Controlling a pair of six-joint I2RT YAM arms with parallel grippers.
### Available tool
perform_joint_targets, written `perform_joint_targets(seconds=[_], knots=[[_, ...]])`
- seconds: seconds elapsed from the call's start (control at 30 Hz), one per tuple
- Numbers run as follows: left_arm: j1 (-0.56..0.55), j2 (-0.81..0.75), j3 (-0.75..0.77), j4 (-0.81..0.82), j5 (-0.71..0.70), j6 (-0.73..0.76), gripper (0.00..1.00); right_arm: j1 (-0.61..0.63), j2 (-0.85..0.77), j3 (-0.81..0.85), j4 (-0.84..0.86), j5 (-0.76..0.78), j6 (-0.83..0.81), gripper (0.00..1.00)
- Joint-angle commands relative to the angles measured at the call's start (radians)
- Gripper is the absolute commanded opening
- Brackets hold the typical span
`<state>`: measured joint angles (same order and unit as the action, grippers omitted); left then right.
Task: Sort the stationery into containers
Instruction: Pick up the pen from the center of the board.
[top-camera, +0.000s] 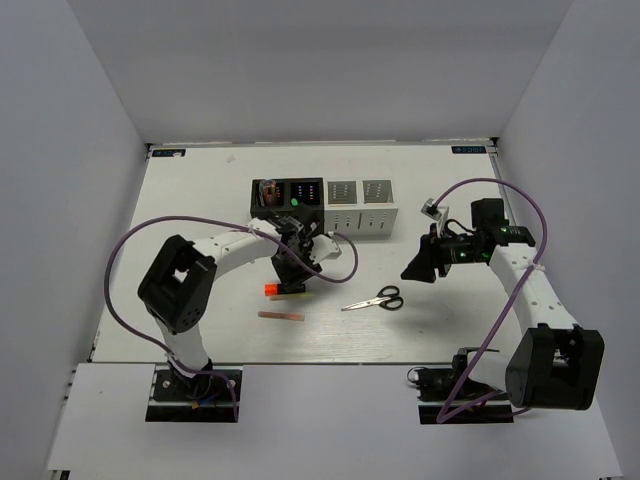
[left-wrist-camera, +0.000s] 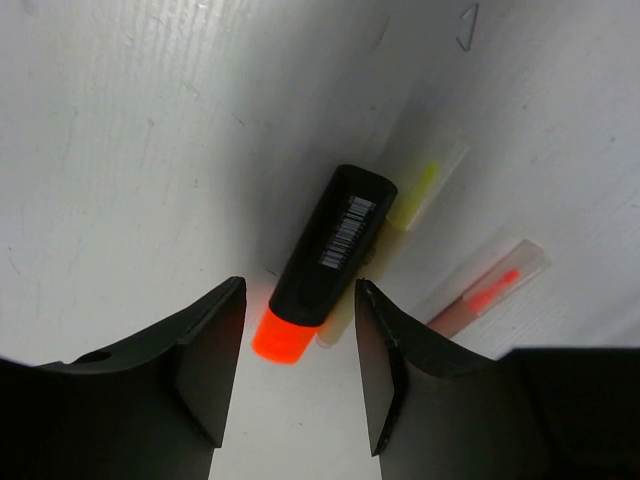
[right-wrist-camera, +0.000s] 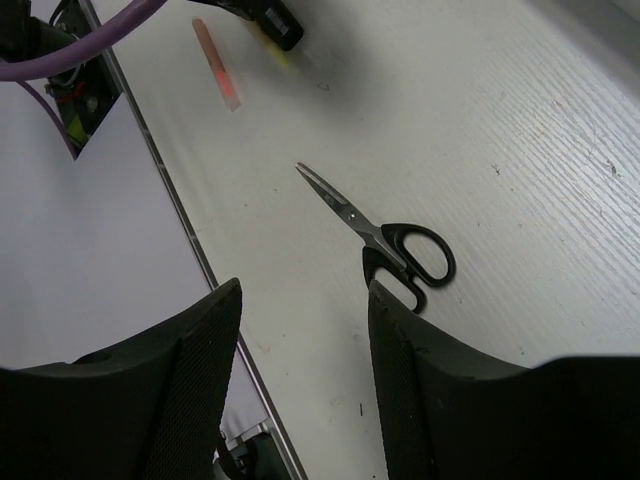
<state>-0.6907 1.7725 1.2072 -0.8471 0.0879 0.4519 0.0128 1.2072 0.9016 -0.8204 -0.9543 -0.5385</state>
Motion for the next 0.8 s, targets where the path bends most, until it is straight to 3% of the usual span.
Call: perform_joint_targets(seconds=[0.0, 0.77], knots=[[-0.006, -0.018, 0.000, 0.063, -0.042, 0.037, 0.58, -0.002, 0.006, 0.040, -0.022, -0.037, -0.024, 0.57], [-0.006, -0.016, -0.067, 0.072, 0.024, 0.056, 0.60, -0.002, 0.014, 0.049, -0.043, -0.041, -0.041, 0.57]])
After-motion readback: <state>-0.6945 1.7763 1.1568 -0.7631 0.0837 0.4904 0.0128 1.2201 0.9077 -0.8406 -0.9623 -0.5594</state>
